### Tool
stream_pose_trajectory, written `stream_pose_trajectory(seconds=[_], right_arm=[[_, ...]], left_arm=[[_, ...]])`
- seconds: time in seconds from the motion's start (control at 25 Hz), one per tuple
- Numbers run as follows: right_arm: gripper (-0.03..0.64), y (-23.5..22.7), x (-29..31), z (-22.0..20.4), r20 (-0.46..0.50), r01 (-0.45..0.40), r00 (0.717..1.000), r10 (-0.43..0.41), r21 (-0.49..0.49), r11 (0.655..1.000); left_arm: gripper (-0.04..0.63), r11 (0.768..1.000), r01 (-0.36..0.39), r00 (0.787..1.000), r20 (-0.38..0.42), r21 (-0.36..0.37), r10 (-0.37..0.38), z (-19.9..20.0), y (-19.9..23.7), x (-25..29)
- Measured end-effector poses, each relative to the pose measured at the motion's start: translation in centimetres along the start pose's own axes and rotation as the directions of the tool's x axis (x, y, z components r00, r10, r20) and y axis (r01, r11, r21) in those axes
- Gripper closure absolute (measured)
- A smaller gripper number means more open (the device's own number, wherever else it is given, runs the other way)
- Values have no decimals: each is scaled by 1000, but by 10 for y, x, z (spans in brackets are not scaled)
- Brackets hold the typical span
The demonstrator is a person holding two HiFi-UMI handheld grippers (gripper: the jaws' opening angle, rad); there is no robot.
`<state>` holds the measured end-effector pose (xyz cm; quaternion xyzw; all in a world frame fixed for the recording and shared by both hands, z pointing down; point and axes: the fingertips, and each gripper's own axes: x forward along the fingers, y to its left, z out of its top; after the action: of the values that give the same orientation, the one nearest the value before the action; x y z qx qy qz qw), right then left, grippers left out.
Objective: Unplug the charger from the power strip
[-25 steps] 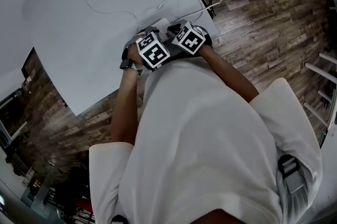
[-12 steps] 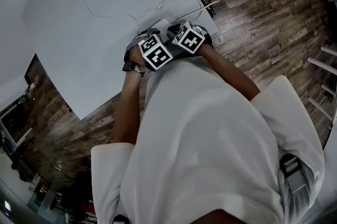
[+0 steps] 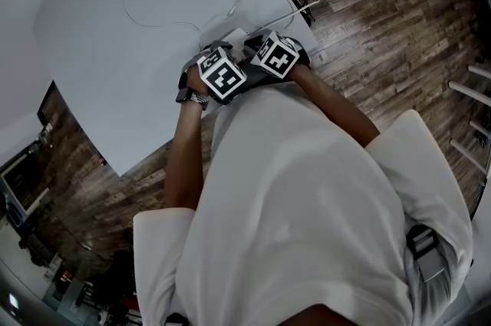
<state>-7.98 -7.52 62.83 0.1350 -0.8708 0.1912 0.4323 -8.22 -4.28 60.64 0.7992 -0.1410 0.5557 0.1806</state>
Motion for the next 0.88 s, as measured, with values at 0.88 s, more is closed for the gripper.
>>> stream_pose_trajectory(seconds=[0.88], right_arm=[[614,-3,-1,-1,15,1,1000,-1,0,1000]], left_arm=[[368,1000,-3,1000,-9,5,3,-2,4,3]])
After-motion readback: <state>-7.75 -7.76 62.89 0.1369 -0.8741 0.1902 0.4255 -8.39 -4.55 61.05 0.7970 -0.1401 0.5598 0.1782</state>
